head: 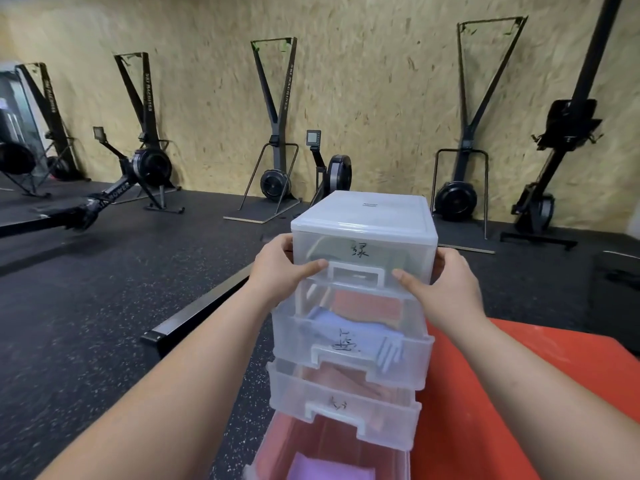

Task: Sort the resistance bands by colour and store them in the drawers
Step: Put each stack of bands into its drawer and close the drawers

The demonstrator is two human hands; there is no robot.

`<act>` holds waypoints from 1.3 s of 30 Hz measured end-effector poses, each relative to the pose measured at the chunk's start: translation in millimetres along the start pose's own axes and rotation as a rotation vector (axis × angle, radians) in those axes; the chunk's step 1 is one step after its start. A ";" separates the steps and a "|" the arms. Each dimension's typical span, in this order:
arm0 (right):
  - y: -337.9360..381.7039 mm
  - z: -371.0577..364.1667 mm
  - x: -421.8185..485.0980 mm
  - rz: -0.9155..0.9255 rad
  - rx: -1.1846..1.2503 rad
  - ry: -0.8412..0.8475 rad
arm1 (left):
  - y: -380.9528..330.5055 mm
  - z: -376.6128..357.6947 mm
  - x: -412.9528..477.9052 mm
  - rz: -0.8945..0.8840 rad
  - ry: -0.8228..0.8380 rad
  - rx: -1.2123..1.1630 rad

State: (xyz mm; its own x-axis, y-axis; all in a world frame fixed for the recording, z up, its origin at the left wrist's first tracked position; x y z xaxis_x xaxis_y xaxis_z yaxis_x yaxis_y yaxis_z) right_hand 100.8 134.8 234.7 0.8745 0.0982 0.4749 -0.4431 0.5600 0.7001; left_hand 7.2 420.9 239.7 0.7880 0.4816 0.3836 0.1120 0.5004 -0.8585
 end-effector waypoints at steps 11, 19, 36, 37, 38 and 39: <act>0.4 39.1 -57.3 0.003 0.215 0.250 | -2.0 34.4 -73.7 0.010 0.069 -0.084; -51.4 20.6 -122.3 -0.001 0.171 0.373 | 66.4 39.8 -138.3 0.126 0.133 -0.088; -79.6 -22.7 -67.8 -0.005 0.285 0.329 | 79.3 0.2 -68.0 0.166 0.289 -0.281; -81.0 -25.9 -66.0 -0.007 0.269 0.286 | 79.9 -3.9 -65.4 0.161 0.269 -0.272; -81.9 -28.4 -64.1 -0.006 0.241 0.245 | 80.3 -7.6 -63.0 0.154 0.244 -0.255; -82.7 -30.7 -62.4 -0.004 0.215 0.210 | 80.8 -10.9 -60.7 0.142 0.214 -0.227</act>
State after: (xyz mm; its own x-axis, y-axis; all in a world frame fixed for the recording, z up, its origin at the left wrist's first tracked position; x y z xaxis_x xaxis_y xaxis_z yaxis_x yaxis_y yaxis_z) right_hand 88.9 107.5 130.8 0.8882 0.2770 0.3665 -0.4512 0.3759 0.8094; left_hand -25.0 424.3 143.4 0.9119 0.3610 0.1952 0.1051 0.2543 -0.9614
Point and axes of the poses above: each hand's wrist, its own x-axis towards the middle knuckle, its own z-axis out of the back of the hand, y = z × x, the point moved 2 cm from there along x, towards the middle knuckle, and after that the axes turned 5 degrees about -x, right-handed, at the moved point
